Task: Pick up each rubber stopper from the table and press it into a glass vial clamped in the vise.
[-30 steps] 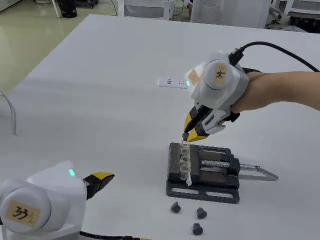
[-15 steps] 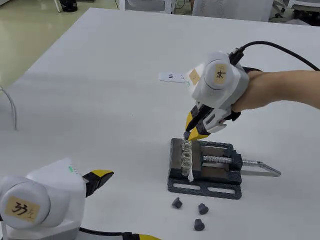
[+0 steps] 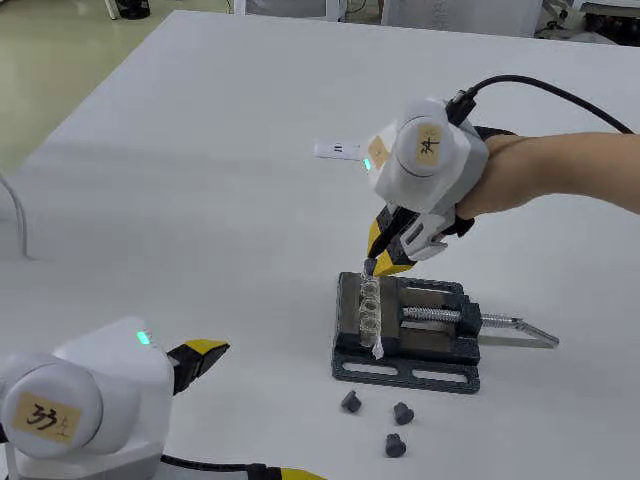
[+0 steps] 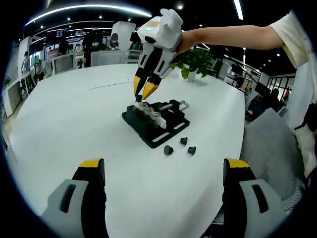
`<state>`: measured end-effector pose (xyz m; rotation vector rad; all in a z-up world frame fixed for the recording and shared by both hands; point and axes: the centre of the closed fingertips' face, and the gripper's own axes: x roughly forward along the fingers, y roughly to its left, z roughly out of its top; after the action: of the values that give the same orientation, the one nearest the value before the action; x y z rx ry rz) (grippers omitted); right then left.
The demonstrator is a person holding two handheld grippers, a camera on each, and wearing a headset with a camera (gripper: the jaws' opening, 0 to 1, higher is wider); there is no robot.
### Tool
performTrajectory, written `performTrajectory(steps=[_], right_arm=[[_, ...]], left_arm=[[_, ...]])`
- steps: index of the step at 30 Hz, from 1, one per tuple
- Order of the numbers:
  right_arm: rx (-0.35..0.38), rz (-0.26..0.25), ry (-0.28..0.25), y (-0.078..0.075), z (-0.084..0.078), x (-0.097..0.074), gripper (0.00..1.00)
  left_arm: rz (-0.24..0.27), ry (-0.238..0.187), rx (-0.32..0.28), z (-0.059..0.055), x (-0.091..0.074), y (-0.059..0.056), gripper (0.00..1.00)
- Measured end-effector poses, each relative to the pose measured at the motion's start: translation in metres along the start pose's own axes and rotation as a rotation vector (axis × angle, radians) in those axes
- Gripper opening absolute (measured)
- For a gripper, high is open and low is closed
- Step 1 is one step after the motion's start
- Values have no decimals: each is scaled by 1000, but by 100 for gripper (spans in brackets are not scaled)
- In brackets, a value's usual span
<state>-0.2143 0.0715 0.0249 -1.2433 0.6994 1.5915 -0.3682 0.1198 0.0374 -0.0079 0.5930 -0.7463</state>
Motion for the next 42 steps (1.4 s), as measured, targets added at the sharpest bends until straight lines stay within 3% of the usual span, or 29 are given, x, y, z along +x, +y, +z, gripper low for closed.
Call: performTrajectory(steps=[15,33,36,42], right_arm=[[221,-52,31,0,1,1,5],[157,-62,18,0,1,1,8],[179,-62,-2,-2,3,2,22],[171,-47,-11,-2,0,-4,29]], left_arm=[[-8,-7,-2,0,1,-2,99],[-5,-5,-10,-4,-1,0,99],[-5,-8,-12,-4,0,0,99],[1,-11,-16,-4,0,1,99]])
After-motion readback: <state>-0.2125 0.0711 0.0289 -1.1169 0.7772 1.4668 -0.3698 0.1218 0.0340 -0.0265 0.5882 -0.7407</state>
